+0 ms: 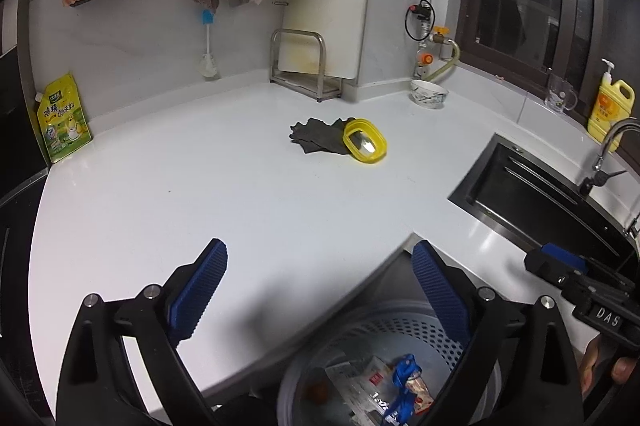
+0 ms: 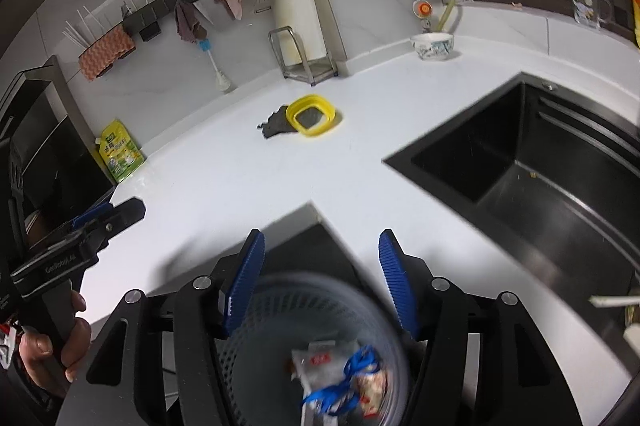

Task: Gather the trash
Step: 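Reach to the counter and grasp the yellow square lid with the right tool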

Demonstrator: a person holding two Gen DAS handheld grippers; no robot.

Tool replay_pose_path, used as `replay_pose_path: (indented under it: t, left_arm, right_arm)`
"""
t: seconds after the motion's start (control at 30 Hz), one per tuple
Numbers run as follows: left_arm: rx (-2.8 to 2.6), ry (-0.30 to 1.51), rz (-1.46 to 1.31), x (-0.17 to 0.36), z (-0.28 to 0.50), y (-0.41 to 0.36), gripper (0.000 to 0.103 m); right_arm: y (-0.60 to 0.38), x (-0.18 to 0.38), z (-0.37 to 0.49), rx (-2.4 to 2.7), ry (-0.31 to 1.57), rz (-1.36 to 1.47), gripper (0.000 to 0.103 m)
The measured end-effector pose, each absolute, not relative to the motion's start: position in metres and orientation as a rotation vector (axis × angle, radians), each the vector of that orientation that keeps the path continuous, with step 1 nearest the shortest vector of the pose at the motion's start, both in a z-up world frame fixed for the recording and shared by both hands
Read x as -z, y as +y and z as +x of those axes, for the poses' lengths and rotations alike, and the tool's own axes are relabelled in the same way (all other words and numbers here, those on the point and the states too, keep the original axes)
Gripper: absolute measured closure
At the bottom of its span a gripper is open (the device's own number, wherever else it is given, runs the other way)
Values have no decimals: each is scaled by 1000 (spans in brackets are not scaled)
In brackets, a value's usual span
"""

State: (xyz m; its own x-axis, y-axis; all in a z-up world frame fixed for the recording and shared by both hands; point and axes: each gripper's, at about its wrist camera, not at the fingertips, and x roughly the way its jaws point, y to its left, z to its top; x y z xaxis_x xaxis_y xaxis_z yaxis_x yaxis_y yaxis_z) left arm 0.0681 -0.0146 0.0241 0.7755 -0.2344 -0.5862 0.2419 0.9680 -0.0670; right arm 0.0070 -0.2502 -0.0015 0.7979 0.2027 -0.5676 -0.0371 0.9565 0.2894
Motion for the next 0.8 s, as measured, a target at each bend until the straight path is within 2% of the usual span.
replay_pose_path:
  t: [0.17,0.37,0.8]
  left_arm:
    - [233,643,10,-22,103,-11,11]
    - [202,635,-4,-23,146,-6,7]
    - [165,680,14,-15,203,-6,6]
  right_arm:
    - [-253,0,52,-149,641,235,40]
    - [-248,-2,105,-197,650,184,28]
    - [-224,2,216,-316,708,73,21]
